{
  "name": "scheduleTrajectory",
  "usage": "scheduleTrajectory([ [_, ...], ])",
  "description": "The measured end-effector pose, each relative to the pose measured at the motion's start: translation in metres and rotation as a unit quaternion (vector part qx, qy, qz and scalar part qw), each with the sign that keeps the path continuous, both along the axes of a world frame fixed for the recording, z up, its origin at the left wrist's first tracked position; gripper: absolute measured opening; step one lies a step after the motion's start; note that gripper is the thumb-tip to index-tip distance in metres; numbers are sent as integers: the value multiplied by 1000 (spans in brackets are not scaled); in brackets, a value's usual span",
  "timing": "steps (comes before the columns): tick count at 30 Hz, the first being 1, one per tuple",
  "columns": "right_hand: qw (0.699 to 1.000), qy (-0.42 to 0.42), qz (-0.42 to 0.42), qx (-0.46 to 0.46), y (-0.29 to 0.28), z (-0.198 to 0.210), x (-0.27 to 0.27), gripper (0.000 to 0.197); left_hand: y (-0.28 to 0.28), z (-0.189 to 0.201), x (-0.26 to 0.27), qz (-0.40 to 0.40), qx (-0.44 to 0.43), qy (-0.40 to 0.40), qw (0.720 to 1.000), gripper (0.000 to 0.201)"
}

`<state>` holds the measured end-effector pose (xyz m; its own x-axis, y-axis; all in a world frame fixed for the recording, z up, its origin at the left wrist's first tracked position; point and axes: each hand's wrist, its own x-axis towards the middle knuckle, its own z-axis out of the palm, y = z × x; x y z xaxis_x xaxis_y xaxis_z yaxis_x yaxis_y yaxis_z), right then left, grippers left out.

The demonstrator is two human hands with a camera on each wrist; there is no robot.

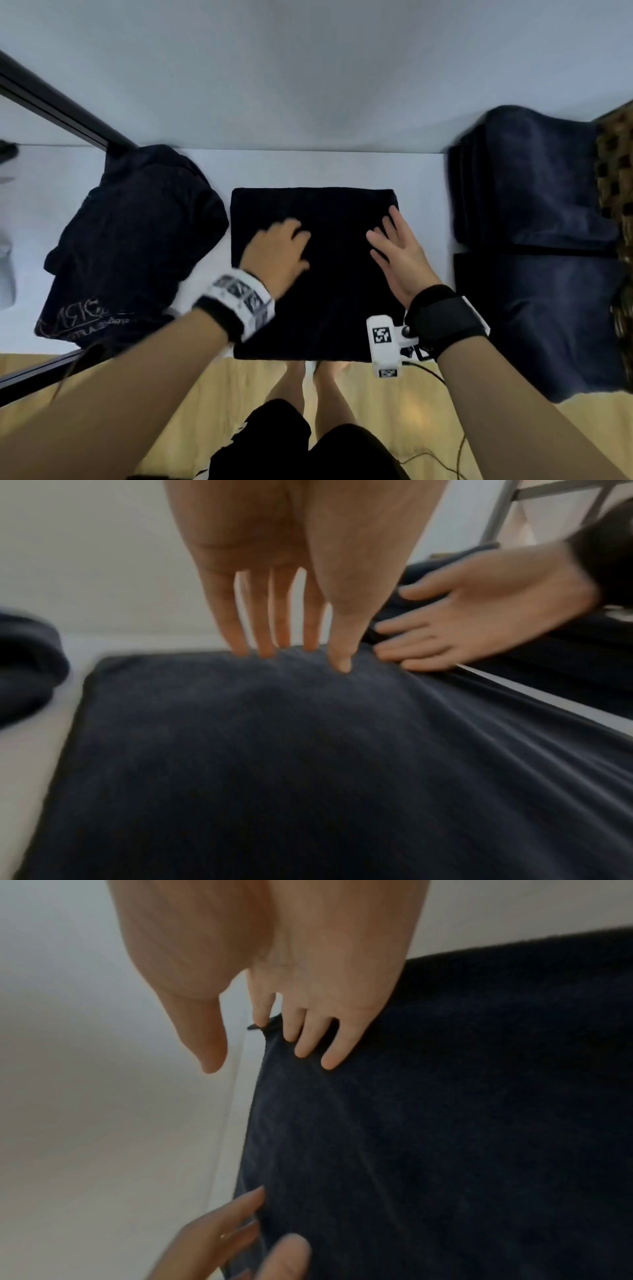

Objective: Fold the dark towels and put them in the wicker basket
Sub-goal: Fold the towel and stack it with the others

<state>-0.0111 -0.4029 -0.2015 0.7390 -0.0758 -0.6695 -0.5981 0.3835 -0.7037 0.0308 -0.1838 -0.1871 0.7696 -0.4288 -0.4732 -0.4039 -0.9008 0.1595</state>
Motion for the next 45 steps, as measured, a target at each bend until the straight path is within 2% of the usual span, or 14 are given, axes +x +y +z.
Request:
scheduleTrajectory([
  [3,990,-35,73,-118,5,-4,-2,72,8,-25,-31,72,55,40,995,89],
  [5,959,-61,159,-226,8,-5,-5,68,19,-32,-24,139,54,52,987,107],
  [7,897,-92,254,-349,13,-5,-11,71,27,-36,-13,163,62,61,983,119],
  [11,707,-63,473,-523,22,-11,-29,108,34,-39,-10,144,65,69,985,123],
  [13,668,-39,504,-545,22,-15,-31,119,33,-41,-11,143,66,68,985,123],
  [19,673,-28,506,-539,16,-23,-3,130,29,-48,7,151,65,55,985,130],
  [26,675,-29,502,-539,3,-22,45,130,18,-47,70,140,78,79,984,133],
  [31,669,-36,508,-541,2,-16,55,124,15,-45,78,143,85,84,982,133],
  [32,681,-39,497,-537,3,-13,50,120,14,-44,78,145,85,85,982,132],
  [34,728,-59,429,-532,7,-3,31,101,12,-42,79,150,84,84,982,131],
  [36,781,-78,308,-538,11,8,-1,65,10,-40,79,153,85,82,981,131],
  [39,810,7,207,-549,13,20,-61,17,8,-37,76,150,83,71,983,128],
  [41,817,96,201,-532,10,19,-96,15,8,-35,74,142,88,51,985,125],
  [45,836,211,196,-467,2,6,-138,33,-1,-30,57,107,106,-19,988,112],
])
